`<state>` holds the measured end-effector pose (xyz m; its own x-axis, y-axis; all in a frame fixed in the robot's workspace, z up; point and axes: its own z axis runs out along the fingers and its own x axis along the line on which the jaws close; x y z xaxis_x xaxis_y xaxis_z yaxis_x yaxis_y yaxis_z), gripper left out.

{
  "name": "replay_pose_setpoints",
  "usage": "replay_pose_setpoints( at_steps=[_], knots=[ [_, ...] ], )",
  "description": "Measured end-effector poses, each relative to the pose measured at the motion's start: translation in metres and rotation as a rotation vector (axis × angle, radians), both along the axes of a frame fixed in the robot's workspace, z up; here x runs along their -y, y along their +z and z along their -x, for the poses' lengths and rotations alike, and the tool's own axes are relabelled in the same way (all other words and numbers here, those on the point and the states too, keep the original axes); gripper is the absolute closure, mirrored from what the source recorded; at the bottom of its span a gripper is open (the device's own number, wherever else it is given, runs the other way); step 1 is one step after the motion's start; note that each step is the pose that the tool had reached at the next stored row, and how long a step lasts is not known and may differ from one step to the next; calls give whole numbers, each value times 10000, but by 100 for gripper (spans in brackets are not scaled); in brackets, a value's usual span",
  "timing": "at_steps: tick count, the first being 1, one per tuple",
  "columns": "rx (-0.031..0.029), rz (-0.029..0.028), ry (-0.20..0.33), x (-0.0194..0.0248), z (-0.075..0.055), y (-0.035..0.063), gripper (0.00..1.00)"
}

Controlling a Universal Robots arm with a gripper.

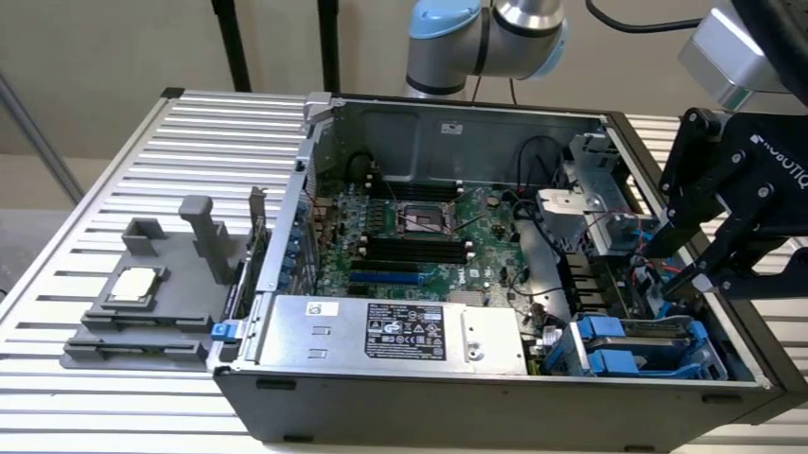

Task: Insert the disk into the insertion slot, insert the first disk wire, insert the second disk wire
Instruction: 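Insert the first disk wire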

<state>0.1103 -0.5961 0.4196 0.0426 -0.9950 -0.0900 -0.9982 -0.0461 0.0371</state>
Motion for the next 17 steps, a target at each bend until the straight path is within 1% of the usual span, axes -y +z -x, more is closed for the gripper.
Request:
replay_pose_setpoints(
  at_steps=[11,12,14,17],
  knots=[
    [0,1,0,0,-9,-1,60],
    [0,1,1,0,-34,-4,60],
    [-4,2,0,0,-127,-18,60],
    [-6,4,6,-1,-247,-67,60]
  ],
)
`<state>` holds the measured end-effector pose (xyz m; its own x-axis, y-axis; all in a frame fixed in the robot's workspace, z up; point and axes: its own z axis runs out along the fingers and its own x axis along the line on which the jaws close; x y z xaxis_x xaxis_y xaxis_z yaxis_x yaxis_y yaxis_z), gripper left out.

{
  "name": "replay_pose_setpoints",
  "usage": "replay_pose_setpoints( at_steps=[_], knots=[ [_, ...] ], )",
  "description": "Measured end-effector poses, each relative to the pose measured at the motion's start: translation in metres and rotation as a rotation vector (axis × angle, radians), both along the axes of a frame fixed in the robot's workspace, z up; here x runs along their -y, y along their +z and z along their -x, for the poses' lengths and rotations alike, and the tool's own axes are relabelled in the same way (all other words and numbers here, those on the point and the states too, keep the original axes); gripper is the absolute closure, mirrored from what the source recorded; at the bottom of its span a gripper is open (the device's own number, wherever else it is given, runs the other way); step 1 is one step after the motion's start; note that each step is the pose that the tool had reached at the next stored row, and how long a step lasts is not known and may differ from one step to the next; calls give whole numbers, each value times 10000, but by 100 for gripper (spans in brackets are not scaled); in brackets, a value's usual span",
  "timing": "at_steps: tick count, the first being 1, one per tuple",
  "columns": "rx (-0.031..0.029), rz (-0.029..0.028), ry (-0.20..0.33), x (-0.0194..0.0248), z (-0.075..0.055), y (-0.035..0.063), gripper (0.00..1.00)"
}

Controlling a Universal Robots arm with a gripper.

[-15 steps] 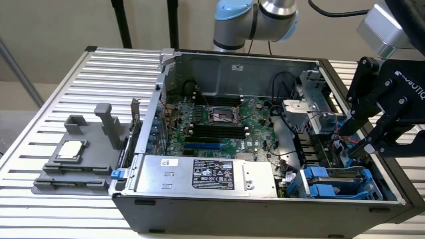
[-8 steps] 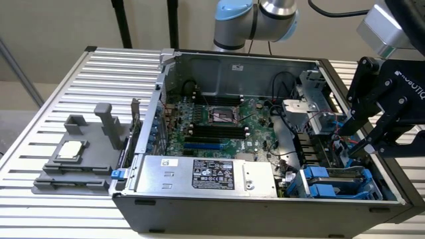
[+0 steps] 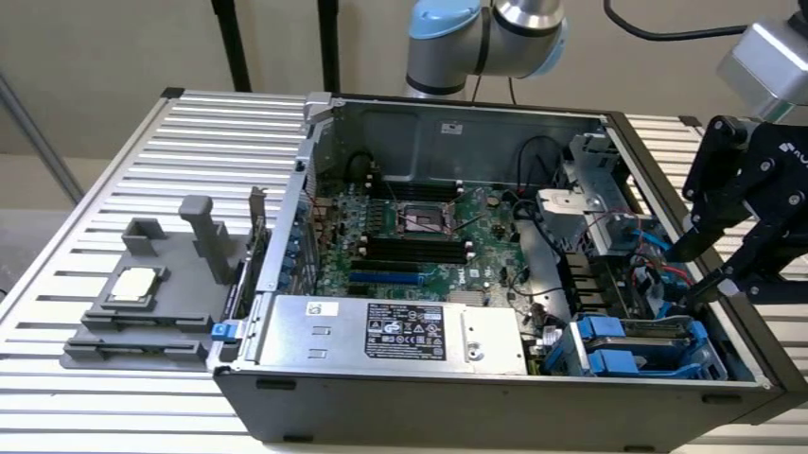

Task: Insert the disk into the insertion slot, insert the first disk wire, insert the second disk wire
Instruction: 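Insert the first disk wire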

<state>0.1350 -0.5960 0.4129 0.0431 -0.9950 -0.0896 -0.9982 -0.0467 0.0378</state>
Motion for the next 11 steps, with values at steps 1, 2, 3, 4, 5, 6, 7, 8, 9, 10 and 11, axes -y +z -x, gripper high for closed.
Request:
replay_pose_setpoints(
  at_steps=[1,2,3,4,5,6,7,8,9,10,11],
  knots=[
    [0,4,3,-1,-30,-18,60],
    [1,8,3,-2,-61,-37,60],
    [0,11,5,-3,-93,-54,60],
    [1,14,10,-6,-129,-73,60],
    [0,20,15,-9,-165,-91,60],
    [1,25,20,-14,-203,-110,60],
    [0,29,26,-18,-239,-128,60],
    [0,32,30,-23,-273,-146,60],
    [0,36,36,-29,-300,-165,60],
    [0,41,41,-36,-313,-181,60],
    [0,43,43,-43,-315,-199,60]
  ],
)
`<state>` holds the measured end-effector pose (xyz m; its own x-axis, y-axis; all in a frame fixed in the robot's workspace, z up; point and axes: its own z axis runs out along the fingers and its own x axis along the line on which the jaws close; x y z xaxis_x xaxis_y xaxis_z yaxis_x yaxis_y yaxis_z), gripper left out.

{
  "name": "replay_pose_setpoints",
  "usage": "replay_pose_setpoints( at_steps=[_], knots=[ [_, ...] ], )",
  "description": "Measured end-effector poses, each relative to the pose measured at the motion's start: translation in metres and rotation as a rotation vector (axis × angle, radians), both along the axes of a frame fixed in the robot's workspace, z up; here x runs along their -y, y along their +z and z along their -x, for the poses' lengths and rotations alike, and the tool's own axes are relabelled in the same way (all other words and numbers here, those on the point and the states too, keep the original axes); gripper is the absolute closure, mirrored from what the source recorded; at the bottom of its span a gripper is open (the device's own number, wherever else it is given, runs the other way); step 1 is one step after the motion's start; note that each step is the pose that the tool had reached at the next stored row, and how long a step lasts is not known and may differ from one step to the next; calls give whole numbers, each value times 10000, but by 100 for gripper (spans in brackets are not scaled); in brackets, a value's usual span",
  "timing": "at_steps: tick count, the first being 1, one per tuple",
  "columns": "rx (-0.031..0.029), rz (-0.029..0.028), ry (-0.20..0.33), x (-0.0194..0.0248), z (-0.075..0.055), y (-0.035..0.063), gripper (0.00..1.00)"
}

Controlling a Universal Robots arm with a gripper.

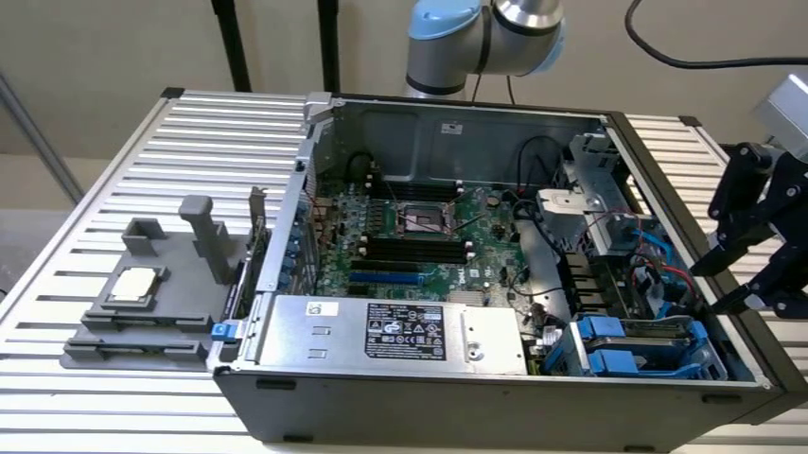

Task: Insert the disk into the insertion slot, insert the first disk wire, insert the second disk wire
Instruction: 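Insert the first disk wire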

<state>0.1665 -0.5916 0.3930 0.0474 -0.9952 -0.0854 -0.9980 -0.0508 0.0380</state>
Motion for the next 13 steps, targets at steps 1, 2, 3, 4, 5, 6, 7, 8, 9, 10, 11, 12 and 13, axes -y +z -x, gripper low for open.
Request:
replay_pose_setpoints(
  at_steps=[1,2,3,4,5,6,7,8,9,10,11,12,13],
  knots=[
    [0,-1,0,-6,0,-19,60],
    [0,-1,1,-12,0,-37,60],
    [0,-2,4,-17,-1,-56,60],
    [1,-2,6,-23,-1,-74,60],
    [1,-1,8,-28,-1,-92,60],
    [0,0,10,-33,-2,-110,60],
    [1,5,11,-37,-2,-128,60],
    [1,8,13,-43,-2,-146,60],
    [0,15,14,-48,-2,-164,60],
    [1,20,16,-53,-2,-182,60],
    [0,28,17,-61,-2,-200,60],
    [1,39,18,-70,-2,-219,60],
    [0,53,19,-78,-1,-236,60]
  ],
)
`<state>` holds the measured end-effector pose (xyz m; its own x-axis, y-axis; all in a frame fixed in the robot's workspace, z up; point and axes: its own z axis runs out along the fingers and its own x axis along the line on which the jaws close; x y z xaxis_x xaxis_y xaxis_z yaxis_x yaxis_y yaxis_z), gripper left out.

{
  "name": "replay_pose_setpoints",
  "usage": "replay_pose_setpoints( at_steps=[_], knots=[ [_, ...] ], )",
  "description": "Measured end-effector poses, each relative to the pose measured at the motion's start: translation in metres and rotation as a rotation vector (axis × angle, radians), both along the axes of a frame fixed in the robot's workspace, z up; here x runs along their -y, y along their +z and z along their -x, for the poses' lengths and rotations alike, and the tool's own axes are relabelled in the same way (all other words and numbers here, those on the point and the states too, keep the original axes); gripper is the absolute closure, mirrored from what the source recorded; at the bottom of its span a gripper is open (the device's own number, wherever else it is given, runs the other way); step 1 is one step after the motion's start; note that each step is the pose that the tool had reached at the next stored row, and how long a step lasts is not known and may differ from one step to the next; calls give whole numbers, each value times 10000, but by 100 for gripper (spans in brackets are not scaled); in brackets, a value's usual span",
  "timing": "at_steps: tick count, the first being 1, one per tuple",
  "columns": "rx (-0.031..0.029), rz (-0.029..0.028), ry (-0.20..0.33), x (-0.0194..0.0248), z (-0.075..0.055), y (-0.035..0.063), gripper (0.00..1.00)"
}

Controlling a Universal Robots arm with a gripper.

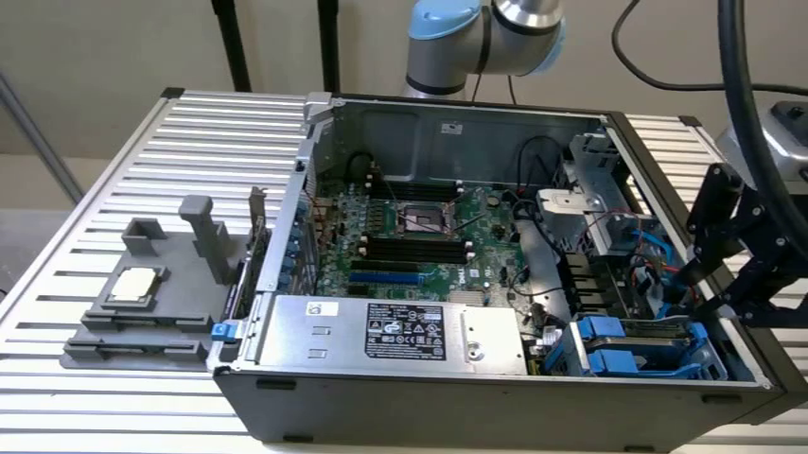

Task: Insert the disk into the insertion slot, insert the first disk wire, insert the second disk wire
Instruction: 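Insert the first disk wire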

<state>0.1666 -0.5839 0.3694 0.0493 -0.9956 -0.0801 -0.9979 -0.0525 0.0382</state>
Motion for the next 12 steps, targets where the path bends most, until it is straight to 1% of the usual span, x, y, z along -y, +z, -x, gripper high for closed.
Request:
replay_pose_setpoints(
  at_steps=[4,6,7,8,9,12],
  knots=[
    [0,86,14,-28,15,-47,60],
    [0,127,27,-41,45,-63,58],
    [1,139,37,-45,68,-67,52],
    [0,145,51,-47,96,-70,52],
    [1,149,68,-50,121,-72,45],
    [1,163,120,-71,154,-79,45]
  ],
)
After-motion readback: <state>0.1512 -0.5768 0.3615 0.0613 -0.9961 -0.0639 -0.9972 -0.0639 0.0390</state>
